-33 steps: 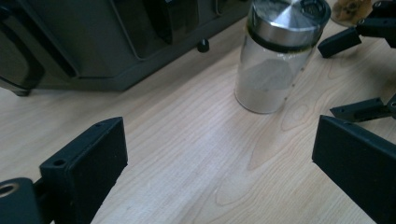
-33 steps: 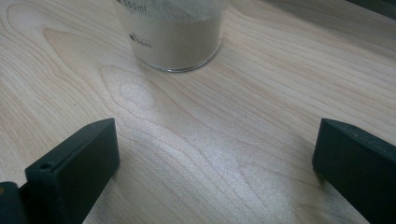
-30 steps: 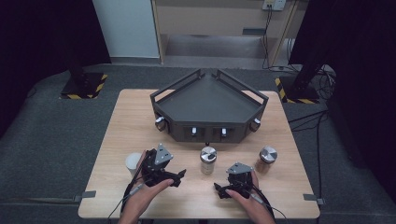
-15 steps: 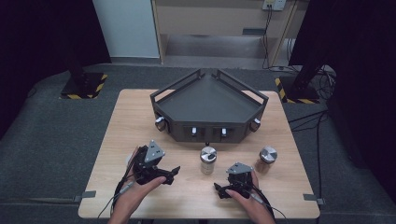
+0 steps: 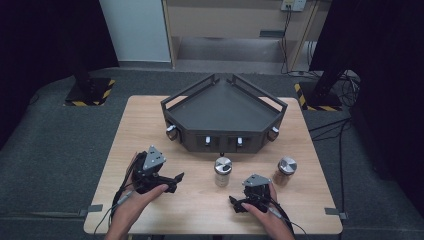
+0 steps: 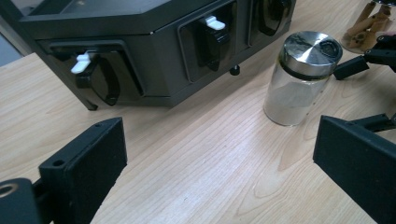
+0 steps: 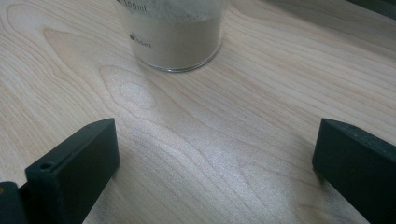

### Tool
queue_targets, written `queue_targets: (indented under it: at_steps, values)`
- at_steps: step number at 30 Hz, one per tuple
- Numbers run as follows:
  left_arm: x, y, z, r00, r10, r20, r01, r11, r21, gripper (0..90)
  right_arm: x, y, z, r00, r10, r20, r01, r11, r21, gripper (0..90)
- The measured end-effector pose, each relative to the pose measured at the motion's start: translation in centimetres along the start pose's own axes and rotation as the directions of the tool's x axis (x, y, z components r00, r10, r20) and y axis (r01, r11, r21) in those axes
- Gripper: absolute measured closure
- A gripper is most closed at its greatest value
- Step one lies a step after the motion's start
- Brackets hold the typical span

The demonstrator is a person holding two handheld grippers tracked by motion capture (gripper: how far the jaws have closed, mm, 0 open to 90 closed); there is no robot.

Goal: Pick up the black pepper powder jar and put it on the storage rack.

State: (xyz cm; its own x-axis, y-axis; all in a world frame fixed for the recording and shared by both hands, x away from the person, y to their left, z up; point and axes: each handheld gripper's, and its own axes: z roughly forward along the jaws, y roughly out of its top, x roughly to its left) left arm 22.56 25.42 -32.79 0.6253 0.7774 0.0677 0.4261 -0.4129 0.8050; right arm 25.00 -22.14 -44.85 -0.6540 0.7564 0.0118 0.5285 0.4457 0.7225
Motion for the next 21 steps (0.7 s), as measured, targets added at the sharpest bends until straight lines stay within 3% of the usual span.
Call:
queue_targets:
  at_steps: [21]
  values:
    - [2.8,-2.1,-1.3,0.9976,-0.054,-0.043,0.053,0.9983,-0.026,1.5,0.1,0.0,0.0,1.0,0.004,0.004,-0.004,1.0,0.0,0.7]
